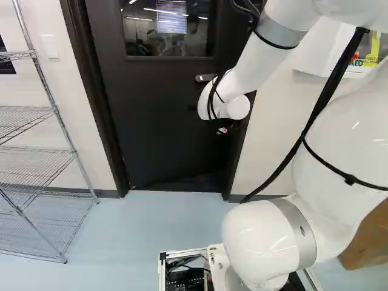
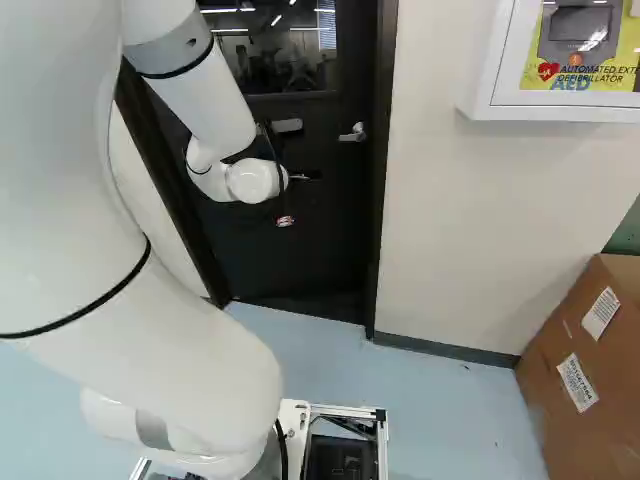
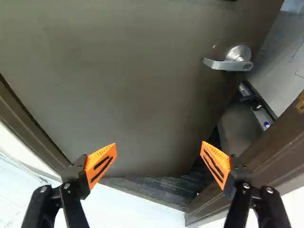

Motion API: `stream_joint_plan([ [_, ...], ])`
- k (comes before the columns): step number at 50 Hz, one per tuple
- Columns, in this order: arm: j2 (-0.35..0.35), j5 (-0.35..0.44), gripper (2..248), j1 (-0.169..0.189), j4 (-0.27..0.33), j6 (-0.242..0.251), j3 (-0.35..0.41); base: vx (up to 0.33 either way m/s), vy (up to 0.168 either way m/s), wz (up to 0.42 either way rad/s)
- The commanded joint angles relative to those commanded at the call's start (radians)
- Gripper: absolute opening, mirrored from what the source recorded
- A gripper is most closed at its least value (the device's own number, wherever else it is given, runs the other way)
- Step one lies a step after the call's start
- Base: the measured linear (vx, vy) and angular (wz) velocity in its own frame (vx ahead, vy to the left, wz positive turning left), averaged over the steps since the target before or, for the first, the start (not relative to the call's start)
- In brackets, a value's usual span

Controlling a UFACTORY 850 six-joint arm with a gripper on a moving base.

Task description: Open the door and move inside

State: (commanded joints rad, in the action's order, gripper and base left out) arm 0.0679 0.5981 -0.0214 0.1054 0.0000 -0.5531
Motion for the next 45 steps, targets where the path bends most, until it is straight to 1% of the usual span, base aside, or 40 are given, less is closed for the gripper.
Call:
stream_joint_plan([
  [16, 0.000, 0.000, 247, 0.000, 0.000, 0.000, 0.000, 0.000, 0.000, 0.000],
  [21, 0.000, 0.000, 247, 0.000, 0.000, 0.000, 0.000, 0.016, 0.000, 0.103],
  [26, 0.000, 0.000, 247, 0.000, 0.000, 0.000, 0.000, 0.061, 0.007, 0.145],
  [45, 0.000, 0.000, 247, 0.000, 0.000, 0.000, 0.000, 0.064, 0.005, -0.005],
])
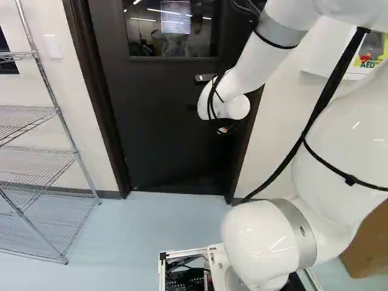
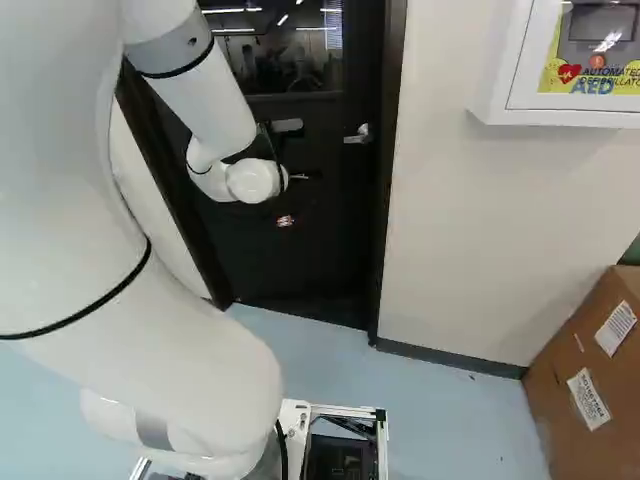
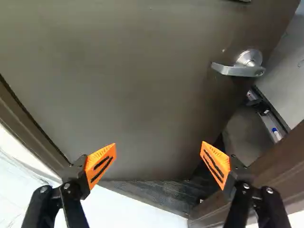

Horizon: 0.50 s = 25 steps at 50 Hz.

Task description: Open the door and move inside

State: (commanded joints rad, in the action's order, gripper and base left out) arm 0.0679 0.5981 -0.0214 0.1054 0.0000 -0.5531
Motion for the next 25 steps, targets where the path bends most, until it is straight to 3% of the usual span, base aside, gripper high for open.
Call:
stream_joint_plan([
  [25, 0.000, 0.000, 247, 0.000, 0.000, 0.000, 0.000, 0.100, 0.058, -0.018],
])
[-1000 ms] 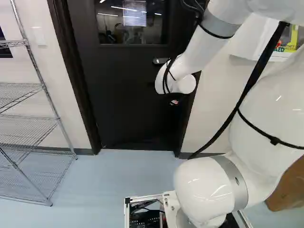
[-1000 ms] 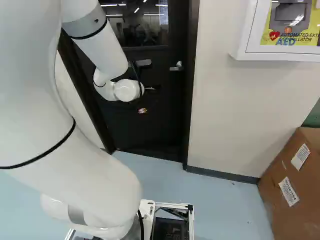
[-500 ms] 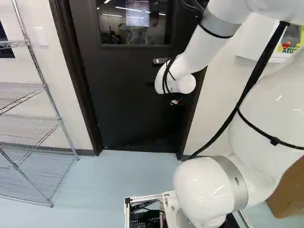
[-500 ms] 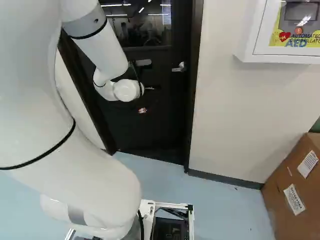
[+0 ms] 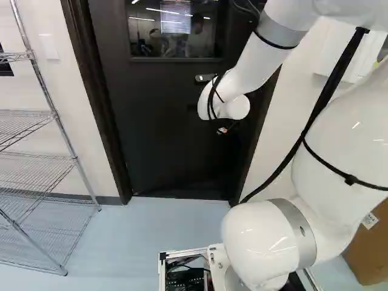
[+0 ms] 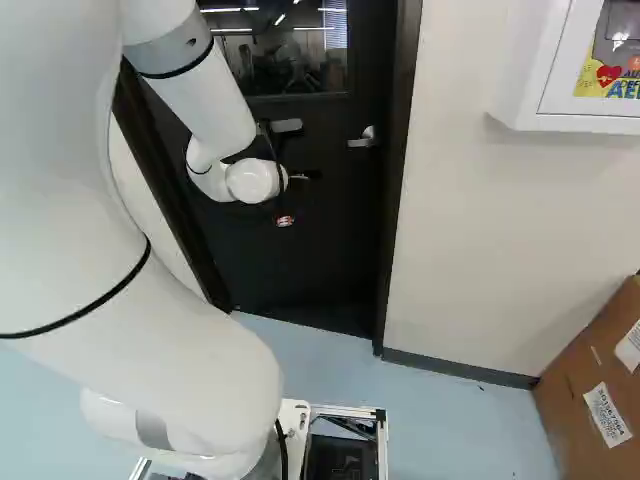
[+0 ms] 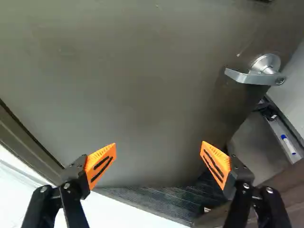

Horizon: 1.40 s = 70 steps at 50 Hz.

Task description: Open the door and move inside

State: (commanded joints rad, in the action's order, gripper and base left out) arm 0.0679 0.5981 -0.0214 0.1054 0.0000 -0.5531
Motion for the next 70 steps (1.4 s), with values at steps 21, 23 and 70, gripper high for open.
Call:
stream_joint_plan([
  [21, 0.000, 0.000, 247, 0.000, 0.000, 0.000, 0.000, 0.083, 0.045, -0.013],
  [23, 0.000, 0.000, 247, 0.000, 0.000, 0.000, 0.000, 0.047, 0.021, 0.000],
  [70, 0.000, 0.000, 247, 0.000, 0.000, 0.000, 0.000, 0.092, -0.009, -0.067],
])
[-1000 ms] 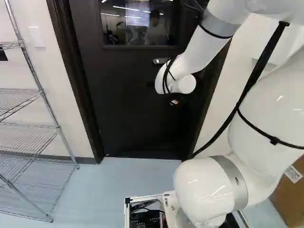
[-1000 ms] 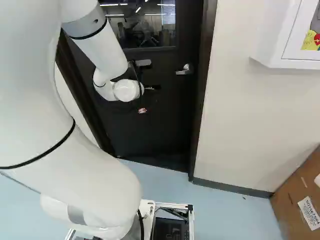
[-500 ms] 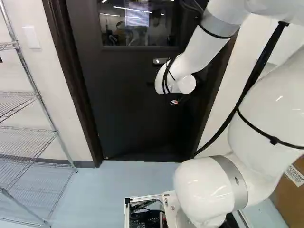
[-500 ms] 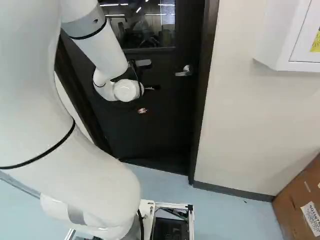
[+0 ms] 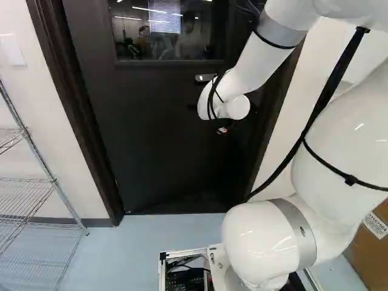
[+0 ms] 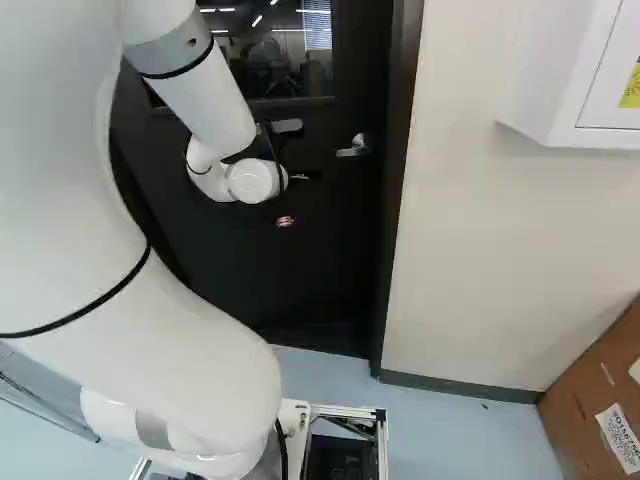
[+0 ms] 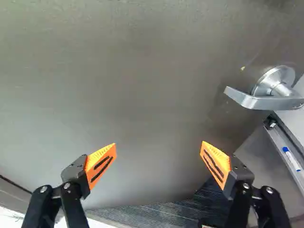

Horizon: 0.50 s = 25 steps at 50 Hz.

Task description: Open the door and move inside

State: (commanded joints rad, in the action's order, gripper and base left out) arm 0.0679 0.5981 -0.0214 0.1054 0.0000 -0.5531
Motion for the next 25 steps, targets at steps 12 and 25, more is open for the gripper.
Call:
stream_joint_plan([
  [12, -0.012, 0.000, 247, -0.002, 0.000, 0.000, -0.012, 0.056, -0.001, -0.008],
  [25, -0.017, 0.000, 247, -0.004, -0.015, 0.000, -0.017, 0.000, 0.000, 0.000],
])
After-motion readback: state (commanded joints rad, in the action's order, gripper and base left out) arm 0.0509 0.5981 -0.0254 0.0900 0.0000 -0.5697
